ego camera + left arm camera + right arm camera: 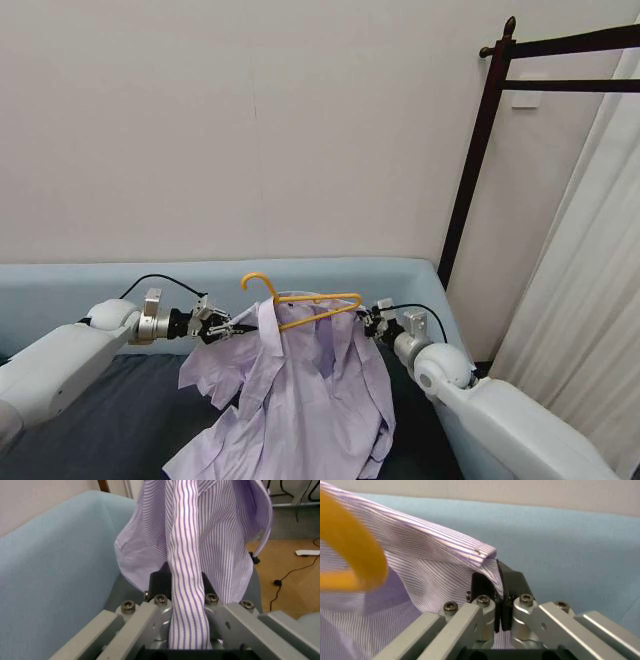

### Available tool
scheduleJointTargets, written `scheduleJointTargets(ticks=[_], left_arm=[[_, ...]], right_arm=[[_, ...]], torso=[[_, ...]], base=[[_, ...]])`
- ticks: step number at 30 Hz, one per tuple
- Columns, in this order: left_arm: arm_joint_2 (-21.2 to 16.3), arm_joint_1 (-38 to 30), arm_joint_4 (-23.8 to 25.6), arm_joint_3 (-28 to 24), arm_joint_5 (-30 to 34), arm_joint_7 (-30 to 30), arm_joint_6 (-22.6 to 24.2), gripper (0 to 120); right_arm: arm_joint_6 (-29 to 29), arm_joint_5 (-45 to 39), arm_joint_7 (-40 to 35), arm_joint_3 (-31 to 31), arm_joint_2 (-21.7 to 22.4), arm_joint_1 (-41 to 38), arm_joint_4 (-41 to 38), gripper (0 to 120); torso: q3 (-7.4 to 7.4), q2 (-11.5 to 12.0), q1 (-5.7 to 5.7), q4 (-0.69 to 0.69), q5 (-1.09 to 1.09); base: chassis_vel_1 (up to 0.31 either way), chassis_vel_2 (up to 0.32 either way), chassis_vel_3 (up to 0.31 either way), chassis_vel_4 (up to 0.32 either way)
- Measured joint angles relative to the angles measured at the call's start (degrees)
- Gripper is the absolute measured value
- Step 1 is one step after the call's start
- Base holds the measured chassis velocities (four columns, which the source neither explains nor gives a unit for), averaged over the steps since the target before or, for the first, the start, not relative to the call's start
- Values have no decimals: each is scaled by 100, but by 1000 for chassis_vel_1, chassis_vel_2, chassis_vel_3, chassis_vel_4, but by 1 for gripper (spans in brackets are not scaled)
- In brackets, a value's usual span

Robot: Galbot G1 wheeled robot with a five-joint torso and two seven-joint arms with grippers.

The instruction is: Pick up the clothes from the sofa and hang them on the clothes hanger.

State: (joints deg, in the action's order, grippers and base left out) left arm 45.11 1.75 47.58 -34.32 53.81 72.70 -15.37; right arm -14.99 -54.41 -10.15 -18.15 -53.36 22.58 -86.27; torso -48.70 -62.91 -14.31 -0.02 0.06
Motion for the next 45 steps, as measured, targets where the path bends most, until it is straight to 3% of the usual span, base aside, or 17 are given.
scheduleJointTargets(ticks=[7, 18, 23, 30, 36, 45], left_arm=[[35, 1, -66, 37, -192, 12, -33, 1], [108, -62, -274, 124, -457, -265, -58, 1], [53, -86, -63, 120, -492, -622, 60, 1], [66, -206, 346, -10, -584, -1126, 218, 1], [-186, -863, 1056, -632, -216, -1614, 489, 1], [-209, -2085, 1051, -1481, 421, -1609, 640, 1]], right_arm=[[-3, 84, 9, -64, 93, -165, -147, 0], [214, 1112, 144, -53, 746, -9, -1117, 0], [84, 1232, 118, 72, 973, 172, -1756, 0], [-201, 1110, -69, -140, 964, -109, -2329, 0], [-490, 816, -246, -196, 1036, -448, -2722, 0], [-536, 924, -270, -98, 1421, -339, -3108, 0]], torso=[[0, 0, 0, 0, 0], [0, 0, 0, 0, 0], [0, 0, 1, -2, 0], [0, 0, 0, 1, -2], [0, 0, 1, 1, 0], [0, 0, 0, -2, 2]], base=[[0, 0, 0, 0], [0, 0, 0, 0], [0, 0, 0, 0], [0, 0, 0, 0], [0, 0, 0, 0], [0, 0, 0, 0]])
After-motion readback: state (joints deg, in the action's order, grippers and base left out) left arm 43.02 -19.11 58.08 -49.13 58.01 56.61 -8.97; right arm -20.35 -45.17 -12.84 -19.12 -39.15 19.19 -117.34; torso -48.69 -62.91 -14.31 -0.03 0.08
